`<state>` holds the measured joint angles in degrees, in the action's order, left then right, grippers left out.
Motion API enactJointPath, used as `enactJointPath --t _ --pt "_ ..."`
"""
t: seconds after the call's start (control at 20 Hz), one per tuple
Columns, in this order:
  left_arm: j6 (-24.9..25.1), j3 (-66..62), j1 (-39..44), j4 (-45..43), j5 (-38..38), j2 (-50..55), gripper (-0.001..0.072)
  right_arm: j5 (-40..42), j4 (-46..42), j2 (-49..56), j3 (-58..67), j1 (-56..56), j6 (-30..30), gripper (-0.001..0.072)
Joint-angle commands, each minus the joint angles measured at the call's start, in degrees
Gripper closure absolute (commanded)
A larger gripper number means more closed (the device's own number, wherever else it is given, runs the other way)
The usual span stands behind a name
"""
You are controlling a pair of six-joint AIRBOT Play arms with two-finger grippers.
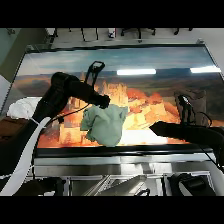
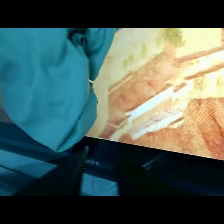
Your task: Fold the shirts.
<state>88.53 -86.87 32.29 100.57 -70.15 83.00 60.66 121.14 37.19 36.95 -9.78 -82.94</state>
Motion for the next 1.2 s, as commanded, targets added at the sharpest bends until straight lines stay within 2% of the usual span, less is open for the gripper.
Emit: enactJointPath --t 0.0,0.1,0.25,0.35,0.5,0.65,0.9,1.15 --pt "-1.62 4.24 -0.46 -0.13 -6.16 -2.67 0.0209 0.15 0.11 0.04 0.59 0.09 -1.64 0.0223" --pt "-1.73 8.66 -5.81 0.07 -8.26 -8.13 0.0209 -0.22 -0.04 1.36 2.23 1.44 -4.33 0.0223" --pt "-2.97 22.93 -14.49 2.56 -5.25 -18.73 0.0209 -0.28 1.18 8.04 5.57 6.58 -7.89 0.0223" --pt "-2.56 34.91 -19.67 9.27 2.82 -24.20 0.0209 -1.05 4.61 15.89 7.76 8.92 -11.58 0.0223" --pt "3.04 49.05 -24.39 20.44 18.38 -27.36 0.0209 -2.23 7.69 29.09 11.54 8.31 -14.40 0.0223" --pt "4.28 53.00 -24.96 21.07 25.35 -23.43 0.0209 -2.71 12.96 41.27 16.24 6.10 -17.42 0.0224" --pt "6.54 47.74 -24.94 21.07 26.25 -10.91 0.0210 -4.17 14.16 53.99 25.29 1.57 -17.38 0.0224" --pt "7.08 41.16 -22.75 21.00 24.72 -2.19 0.0213 -4.20 15.50 61.53 31.04 -0.90 -17.38 0.0225"
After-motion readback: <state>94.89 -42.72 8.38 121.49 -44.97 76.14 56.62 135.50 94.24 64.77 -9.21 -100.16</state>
